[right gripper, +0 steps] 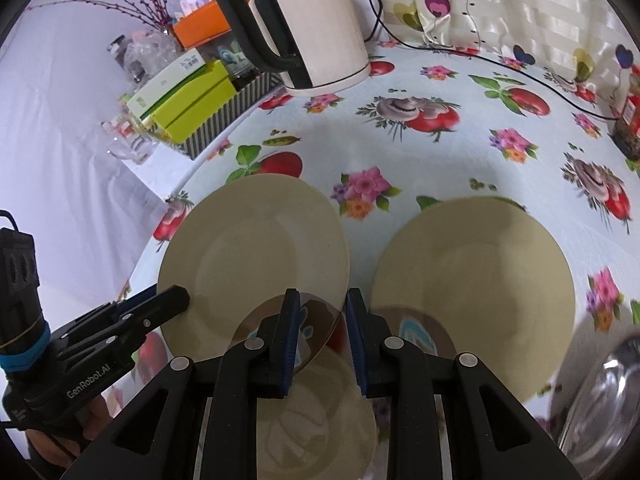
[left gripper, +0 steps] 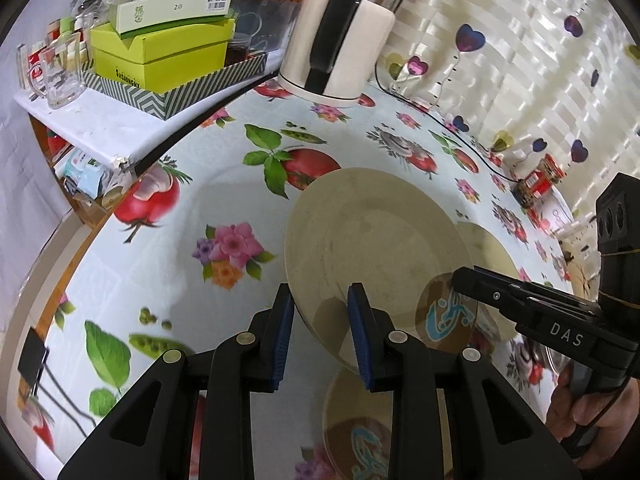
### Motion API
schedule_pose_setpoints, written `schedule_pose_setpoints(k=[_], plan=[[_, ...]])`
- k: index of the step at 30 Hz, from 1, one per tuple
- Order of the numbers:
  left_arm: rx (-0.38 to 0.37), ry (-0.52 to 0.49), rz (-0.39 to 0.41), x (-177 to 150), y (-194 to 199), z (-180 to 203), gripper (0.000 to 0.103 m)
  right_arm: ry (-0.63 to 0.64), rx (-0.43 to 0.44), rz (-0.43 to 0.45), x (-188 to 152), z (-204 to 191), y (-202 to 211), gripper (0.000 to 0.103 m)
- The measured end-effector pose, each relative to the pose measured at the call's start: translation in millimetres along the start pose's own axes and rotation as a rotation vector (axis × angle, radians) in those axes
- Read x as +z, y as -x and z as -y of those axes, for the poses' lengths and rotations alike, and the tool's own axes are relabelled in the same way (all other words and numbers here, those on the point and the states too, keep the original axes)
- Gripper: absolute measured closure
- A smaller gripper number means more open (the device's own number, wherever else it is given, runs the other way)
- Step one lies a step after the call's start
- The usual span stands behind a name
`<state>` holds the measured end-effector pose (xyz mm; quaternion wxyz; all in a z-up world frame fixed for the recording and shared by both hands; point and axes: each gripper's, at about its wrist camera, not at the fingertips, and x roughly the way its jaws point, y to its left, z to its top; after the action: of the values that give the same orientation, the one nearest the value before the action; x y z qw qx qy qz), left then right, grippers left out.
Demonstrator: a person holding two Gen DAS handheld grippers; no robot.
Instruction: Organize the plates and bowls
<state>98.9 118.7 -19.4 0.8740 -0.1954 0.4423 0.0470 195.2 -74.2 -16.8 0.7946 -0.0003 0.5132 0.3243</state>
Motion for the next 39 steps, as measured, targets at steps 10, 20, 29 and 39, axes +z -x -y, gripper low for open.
schedule_pose_setpoints(k=[10, 20, 29, 39], plan=[[-0.008, -0.034, -0.016, -29.3, 18.7, 13.7, 0.074, -0.016, -0.006, -0.001, -34.8, 0.6, 21.3, 0.08], [-0.013, -0.058, -0.035, -52.2, 28.0, 19.8, 0.074, -0.026, -0.015, -0.01, -64.5, 1.7, 34.5, 0.08], [-0.009, -0.074, -0.057, -69.3, 29.8, 23.4, 0.074, -0.026, -0.027, -0.028, -83.5, 1.9, 37.2, 0.08], [-0.005, -0.092, -0.077, -79.8, 26.5, 28.3, 0.074, -0.028, -0.045, -0.043, -90.7, 5.3, 34.9, 0.08]])
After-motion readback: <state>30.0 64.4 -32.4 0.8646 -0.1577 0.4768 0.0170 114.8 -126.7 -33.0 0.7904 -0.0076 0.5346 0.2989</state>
